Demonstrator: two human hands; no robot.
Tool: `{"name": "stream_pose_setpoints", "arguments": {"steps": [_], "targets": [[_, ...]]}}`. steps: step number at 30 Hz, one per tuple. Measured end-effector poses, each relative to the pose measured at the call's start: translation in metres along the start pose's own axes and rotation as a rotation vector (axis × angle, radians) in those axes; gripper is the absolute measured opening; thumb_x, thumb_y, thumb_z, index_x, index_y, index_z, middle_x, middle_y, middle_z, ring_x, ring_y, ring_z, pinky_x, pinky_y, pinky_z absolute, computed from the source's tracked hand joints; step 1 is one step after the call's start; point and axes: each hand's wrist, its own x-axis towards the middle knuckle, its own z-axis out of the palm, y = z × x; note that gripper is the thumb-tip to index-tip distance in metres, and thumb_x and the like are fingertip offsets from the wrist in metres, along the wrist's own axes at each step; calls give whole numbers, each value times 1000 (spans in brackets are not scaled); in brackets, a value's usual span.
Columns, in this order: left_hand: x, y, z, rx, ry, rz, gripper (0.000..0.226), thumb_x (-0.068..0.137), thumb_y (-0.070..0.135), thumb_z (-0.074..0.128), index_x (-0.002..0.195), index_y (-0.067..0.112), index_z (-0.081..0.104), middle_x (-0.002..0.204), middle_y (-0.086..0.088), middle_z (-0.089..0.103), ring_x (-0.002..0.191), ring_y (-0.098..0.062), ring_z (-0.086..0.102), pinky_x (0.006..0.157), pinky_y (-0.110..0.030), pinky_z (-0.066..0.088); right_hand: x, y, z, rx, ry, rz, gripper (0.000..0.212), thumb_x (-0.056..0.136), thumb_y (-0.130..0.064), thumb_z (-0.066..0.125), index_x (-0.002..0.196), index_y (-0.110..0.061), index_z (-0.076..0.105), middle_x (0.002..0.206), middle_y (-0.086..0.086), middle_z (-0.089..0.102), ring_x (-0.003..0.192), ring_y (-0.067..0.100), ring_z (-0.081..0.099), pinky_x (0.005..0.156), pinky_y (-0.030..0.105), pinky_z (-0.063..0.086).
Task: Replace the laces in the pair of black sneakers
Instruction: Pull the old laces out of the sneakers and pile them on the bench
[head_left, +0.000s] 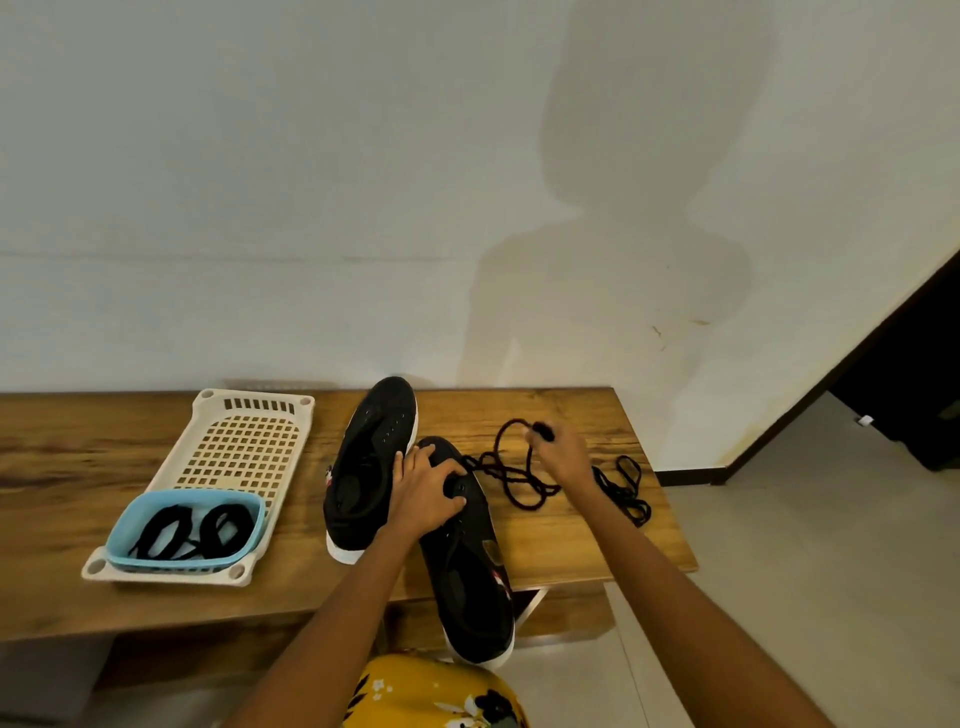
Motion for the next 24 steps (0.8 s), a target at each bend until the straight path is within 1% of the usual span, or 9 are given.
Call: {"name": "stream_pose_setpoints", "arguments": {"steps": [3, 6, 9, 12, 14, 17, 19, 21, 24], "targets": [[-1, 5, -1, 10, 7, -12, 41, 83, 37, 64, 123, 36, 52, 146, -2, 33, 141, -18, 21, 116, -45, -8, 8, 1, -19, 192, 122, 89, 18, 96, -27, 53, 94, -9, 58, 71, -1, 51, 75, 21, 51, 59, 30, 35], [-2, 10, 0, -8, 32, -4, 39, 86, 34, 61, 123, 34, 52, 139, 6, 42, 136, -15, 31, 116, -47, -6, 8, 13, -10, -32, 33, 54, 15, 99, -21, 46, 101, -9, 55, 76, 0, 53, 68, 15, 50, 55, 25, 35], [-3, 14, 2, -54, 48, 18, 38, 89, 31, 58, 126, 31, 50, 136, 7, 45, 134, -13, 33, 117, -45, -4, 6, 36, 22, -260, -104, 94, 24, 97, -21, 50, 116, -7, 52, 109, 11, 61, 100, 26, 59, 77, 33, 48], [1, 19, 1, -80, 20, 46, 44, 90, 30, 57, 132, 29, 44, 138, 5, 43, 135, -14, 33, 117, -42, 3, -2, 55, 50, -471, -197, 176, 52, 92, -34, 59, 134, -9, 41, 144, 15, 35, 128, 30, 44, 98, 36, 41], [5, 24, 0, -104, 8, 78, 47, 90, 27, 57, 134, 26, 42, 139, 3, 42, 134, -16, 33, 116, -40, 8, -8, 63, 57, -542, -155, 165, 60, 90, -39, 61, 138, -11, 38, 151, 15, 23, 133, 30, 37, 101, 35, 39], [9, 30, -3, -109, 12, 125, 50, 88, 23, 59, 135, 24, 41, 139, 2, 42, 134, -17, 32, 116, -40, 10, -11, 71, 58, -560, -106, 90, 35, 94, -24, 56, 127, -13, 48, 135, 10, 45, 119, 26, 49, 92, 34, 45], [9, 38, -6, -119, -6, 157, 58, 86, 20, 61, 138, 23, 37, 143, 2, 38, 137, -17, 29, 116, -39, 7, -9, 71, 52, -507, -158, 63, 28, 94, -19, 55, 121, -12, 55, 124, 8, 56, 113, 25, 55, 88, 33, 44], [9, 48, -9, -161, -40, 202, 70, 83, 20, 63, 144, 22, 28, 149, 0, 30, 141, -18, 21, 117, -39, 3, -4, 64, 38, -382, -261, -22, 25, 91, -19, 58, 115, -12, 61, 116, 7, 63, 108, 23, 58, 85, 31, 44], [7, 69, -17, -247, -127, 248, 84, 82, 26, 68, 148, 18, 17, 153, -2, 24, 143, -18, 14, 117, -40, 2, -5, 33, 5, -89, -347, -194, 6, 93, -16, 58, 89, -15, 63, 84, 5, 64, 81, 17, 57, 67, 28, 40]]}}
